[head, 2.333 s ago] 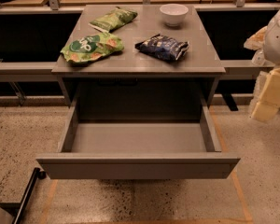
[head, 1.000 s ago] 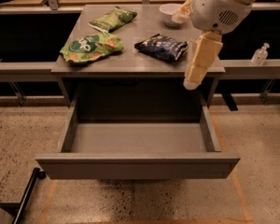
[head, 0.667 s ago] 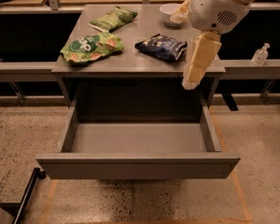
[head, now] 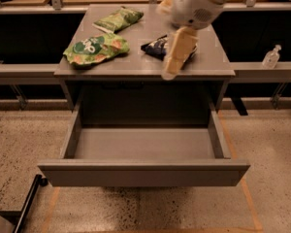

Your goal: Place green rice chip bag into top drawer

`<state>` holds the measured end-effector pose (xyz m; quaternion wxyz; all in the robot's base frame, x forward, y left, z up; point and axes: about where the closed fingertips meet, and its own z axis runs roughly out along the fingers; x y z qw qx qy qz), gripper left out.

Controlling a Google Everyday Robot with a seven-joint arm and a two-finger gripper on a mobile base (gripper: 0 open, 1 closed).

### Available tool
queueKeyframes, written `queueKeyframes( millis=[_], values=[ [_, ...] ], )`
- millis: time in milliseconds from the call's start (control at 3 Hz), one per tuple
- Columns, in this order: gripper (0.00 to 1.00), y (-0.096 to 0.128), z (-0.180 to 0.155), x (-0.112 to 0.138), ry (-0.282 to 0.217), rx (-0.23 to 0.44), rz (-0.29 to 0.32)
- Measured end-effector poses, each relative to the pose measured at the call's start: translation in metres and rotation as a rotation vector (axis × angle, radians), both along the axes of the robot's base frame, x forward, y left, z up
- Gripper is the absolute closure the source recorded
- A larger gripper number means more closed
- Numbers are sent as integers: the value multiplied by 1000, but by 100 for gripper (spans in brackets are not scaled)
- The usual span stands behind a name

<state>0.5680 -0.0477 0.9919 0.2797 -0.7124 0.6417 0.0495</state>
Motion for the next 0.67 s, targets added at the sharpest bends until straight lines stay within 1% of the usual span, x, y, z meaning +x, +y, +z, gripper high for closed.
queueKeyframes(
  millis=[333,667],
  values=[
    [0,41,-5,52,-25,46,44],
    [0,87,-15,109,-31,113,84]
  ],
)
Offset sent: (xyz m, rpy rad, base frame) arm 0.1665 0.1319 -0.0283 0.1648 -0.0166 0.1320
